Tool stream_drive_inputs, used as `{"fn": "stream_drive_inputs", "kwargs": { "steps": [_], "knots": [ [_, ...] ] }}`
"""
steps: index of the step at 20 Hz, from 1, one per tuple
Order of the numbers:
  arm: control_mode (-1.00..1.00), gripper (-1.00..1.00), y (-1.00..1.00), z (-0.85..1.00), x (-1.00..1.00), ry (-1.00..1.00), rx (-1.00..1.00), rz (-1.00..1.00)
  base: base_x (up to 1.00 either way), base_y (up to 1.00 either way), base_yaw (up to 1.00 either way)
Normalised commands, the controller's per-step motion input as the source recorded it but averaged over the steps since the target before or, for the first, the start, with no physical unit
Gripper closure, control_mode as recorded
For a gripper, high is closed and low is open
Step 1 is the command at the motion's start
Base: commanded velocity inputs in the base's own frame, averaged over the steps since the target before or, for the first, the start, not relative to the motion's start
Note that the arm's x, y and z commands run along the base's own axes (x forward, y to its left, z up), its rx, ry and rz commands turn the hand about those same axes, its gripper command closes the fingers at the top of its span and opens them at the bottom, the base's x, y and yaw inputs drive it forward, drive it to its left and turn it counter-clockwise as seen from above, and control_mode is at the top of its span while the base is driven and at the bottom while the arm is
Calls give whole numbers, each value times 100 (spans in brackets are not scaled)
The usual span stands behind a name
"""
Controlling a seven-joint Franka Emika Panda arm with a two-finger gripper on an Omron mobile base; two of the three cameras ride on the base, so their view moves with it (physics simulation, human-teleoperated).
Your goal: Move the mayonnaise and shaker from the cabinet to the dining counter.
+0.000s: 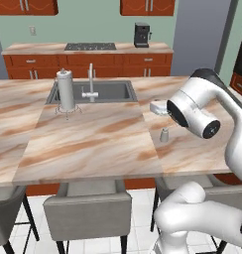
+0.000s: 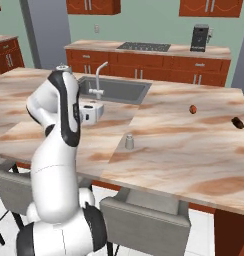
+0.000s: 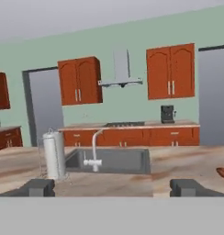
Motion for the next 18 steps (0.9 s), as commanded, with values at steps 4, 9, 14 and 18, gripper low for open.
{"fn": "stream_drive_inputs", "kwargs": {
  "steps": [4, 9, 14, 18],
  "knots": [
    [-100, -100, 35, 89, -7, -63, -40, 1, 0, 0, 0],
    [-100, -100, 41, 15, -12, -95, -57, 0, 0, 0, 0],
    [-100, -100, 38, 0, -13, -100, -72, 0, 0, 0, 0],
    [-100, -100, 35, 0, -15, -97, -83, -3, 0, 0, 0]
  ]
}}
